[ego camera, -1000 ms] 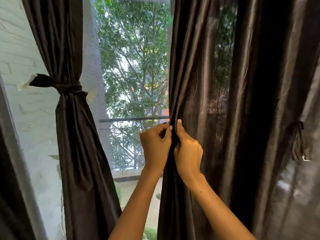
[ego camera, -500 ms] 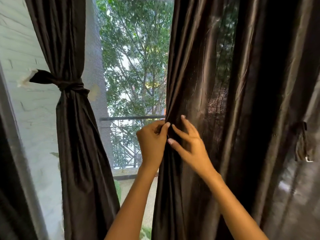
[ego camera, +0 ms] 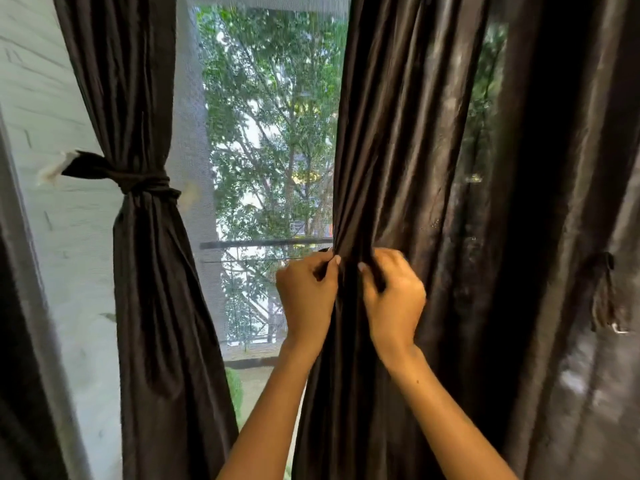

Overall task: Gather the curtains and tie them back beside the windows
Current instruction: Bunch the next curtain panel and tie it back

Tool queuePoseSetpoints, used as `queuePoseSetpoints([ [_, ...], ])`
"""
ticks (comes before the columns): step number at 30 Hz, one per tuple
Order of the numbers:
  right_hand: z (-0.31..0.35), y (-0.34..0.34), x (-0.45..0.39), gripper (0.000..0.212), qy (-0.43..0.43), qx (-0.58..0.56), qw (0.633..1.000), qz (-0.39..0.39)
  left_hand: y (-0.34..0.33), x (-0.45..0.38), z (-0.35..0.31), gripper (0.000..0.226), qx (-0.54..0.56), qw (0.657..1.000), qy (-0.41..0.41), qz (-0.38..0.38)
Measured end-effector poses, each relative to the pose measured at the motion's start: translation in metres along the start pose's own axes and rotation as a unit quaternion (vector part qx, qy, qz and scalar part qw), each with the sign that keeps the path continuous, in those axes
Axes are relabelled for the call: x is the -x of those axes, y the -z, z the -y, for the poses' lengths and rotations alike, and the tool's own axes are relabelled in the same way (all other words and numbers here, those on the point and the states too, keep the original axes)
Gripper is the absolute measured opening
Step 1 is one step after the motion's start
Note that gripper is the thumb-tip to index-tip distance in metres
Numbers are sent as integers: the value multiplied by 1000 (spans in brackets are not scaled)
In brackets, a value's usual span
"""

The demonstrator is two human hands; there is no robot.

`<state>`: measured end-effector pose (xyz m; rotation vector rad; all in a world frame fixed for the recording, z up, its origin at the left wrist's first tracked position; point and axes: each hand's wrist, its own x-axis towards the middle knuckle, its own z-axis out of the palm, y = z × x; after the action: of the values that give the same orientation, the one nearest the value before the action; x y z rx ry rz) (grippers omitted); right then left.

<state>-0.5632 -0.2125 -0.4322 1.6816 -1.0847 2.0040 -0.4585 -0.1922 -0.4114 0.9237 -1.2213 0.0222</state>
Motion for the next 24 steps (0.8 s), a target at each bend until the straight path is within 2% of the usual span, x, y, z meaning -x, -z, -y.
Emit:
queuePoseSetpoints([
  [4,6,-7,16,51,30,34,998,52,-3,7,-1,10,-8,999,-30,17],
  [7,1,-4,18,63,37,39,996,76,-3,11,0,12,11,999,-30,25],
  [10,-1,-1,18,63,43,22,993,108,-3,12,-2,15,50,998,-10,49],
  [15,-6,4,18,45,50,-10,984,169,-4,6,-6,4,37,999,11,39],
  [17,-9,7,16,38,46,-35,987,151,-5,3,-4,6,19,999,16,26],
  [19,-16,10,11,40,2,-12,997,78,-6,1,-2,5,14,999,21,19],
  [21,-21,12,3,62,-98,17,995,20,-7,1,-2,5,12,1000,18,20],
  [22,-22,13,-1,75,-147,-6,989,10,-8,2,-2,5,12,1000,17,22],
  [23,-24,14,-4,81,-176,-33,984,5,-9,2,-2,5,13,999,18,22],
  [24,-26,15,-6,79,-183,-45,982,-2,-10,3,-2,5,16,999,21,20],
])
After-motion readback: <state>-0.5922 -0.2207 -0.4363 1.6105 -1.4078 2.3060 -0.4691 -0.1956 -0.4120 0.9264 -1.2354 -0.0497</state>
